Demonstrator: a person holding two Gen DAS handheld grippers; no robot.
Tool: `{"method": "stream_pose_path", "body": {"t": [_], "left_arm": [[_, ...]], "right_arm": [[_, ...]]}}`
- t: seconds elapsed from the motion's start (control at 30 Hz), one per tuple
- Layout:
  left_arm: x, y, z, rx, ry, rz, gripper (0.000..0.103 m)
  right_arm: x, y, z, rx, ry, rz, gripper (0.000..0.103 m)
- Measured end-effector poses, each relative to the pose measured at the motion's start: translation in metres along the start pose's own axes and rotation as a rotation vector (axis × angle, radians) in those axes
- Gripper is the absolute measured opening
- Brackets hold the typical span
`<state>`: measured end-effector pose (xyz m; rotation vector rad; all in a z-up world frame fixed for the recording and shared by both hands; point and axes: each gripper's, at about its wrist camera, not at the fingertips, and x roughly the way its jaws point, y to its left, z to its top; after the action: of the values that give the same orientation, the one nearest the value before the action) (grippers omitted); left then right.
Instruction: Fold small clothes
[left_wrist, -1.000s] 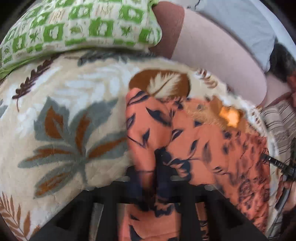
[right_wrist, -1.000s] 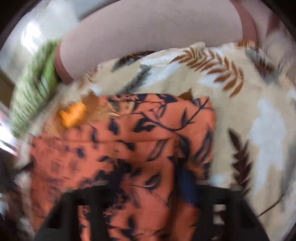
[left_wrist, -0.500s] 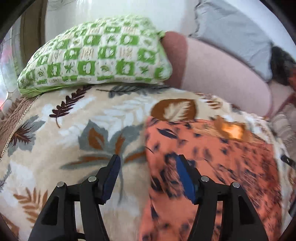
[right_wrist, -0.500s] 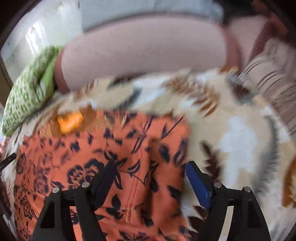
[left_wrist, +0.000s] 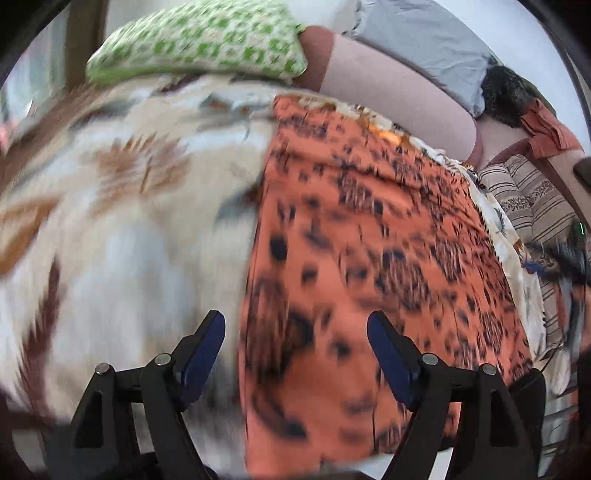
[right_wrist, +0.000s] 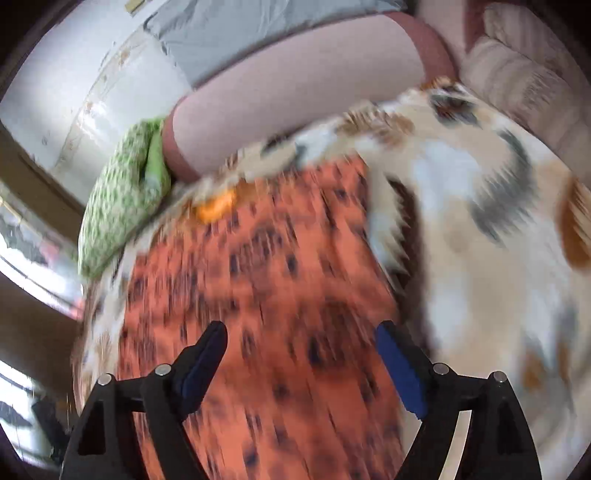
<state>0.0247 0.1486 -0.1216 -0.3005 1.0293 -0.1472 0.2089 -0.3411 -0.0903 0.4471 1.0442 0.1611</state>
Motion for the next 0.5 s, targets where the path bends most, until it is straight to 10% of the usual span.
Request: {"method": "stream_pose_path", "body": {"t": [0.2,0.27,0.37,0.5], "left_arm": [[0.01,0.004,-0.03,-0.031,0.051,-0.012,0.078],[0.012,-0.001,-0.035,0.001,0.044,0.068,0.047],[0.002,-0.001,-0.033,-0.01,0.05,0.042,0.032],[0.0,0.009,-0.04,-0.08,0.064,0.03,0.065]], "right_arm": [[-0.017,-0.057,-0.116,0.12,0.179,0.001,0.067],[-0.018,-0.063,-0.133,0.149,0.197,0.03,0.048],[-0.023,-0.051,-0.147,0.113,0.19,0.031,0.043],[-0.042,-0.033,-0.146,0.038,0.085,0.032,0.043]]}}
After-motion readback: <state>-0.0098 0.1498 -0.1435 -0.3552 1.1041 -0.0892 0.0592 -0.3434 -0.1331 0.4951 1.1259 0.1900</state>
